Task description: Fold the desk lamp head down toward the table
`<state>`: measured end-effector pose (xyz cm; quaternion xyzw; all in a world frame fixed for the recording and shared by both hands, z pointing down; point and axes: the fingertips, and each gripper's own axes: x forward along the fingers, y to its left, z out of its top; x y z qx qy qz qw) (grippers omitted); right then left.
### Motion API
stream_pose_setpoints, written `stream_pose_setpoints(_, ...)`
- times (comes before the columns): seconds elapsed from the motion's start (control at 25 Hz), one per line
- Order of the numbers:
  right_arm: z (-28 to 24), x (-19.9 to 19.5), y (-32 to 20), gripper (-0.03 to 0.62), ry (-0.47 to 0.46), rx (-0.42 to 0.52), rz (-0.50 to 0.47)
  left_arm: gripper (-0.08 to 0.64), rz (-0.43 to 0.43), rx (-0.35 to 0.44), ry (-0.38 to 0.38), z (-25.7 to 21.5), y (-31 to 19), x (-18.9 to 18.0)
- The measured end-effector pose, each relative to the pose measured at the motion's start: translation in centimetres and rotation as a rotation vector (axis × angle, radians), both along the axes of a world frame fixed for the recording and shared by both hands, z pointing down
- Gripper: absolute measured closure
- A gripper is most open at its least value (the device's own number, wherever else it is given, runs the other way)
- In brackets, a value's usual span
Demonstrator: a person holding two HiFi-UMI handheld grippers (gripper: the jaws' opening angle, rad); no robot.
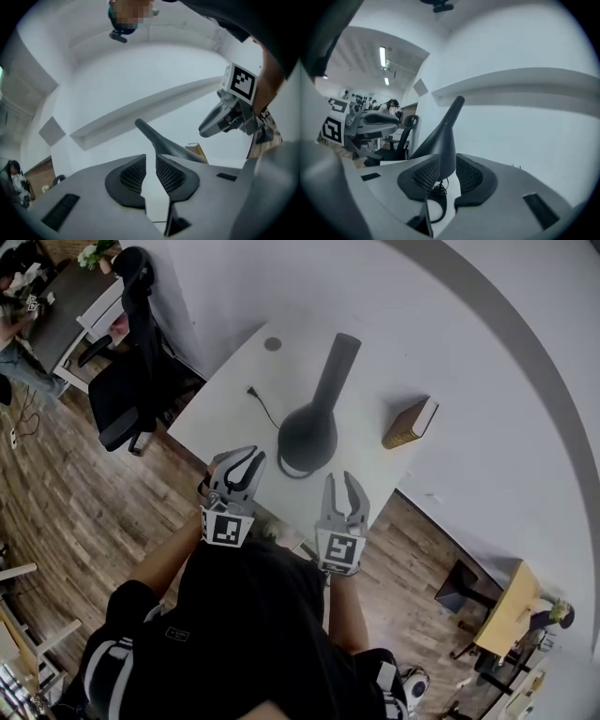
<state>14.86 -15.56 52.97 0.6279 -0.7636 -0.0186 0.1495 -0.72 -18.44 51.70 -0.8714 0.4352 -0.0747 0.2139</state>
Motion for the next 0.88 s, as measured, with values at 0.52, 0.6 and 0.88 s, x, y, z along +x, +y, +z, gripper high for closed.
stream_pose_setpoints(0.52,-5.1,0.1,0.8,0.580,-0.307,0.047,0.082,0.535,0.052,-0.314,0.410,-6.1,0.3,-1.2)
stream_pose_setpoints(0.6,-4.5,-0.2,1.1,0.580,-0.306,0.035,0.085,0.535,0.056,-0.327,0.401,-5.4,0.7,-1.0)
stream_pose_setpoints(0.88,-3.7,-0.8,1.4,0.580,-0.307,0.019,0.085,0.535,0.082,-0.357,0.405,-4.8,0.9,-0.4)
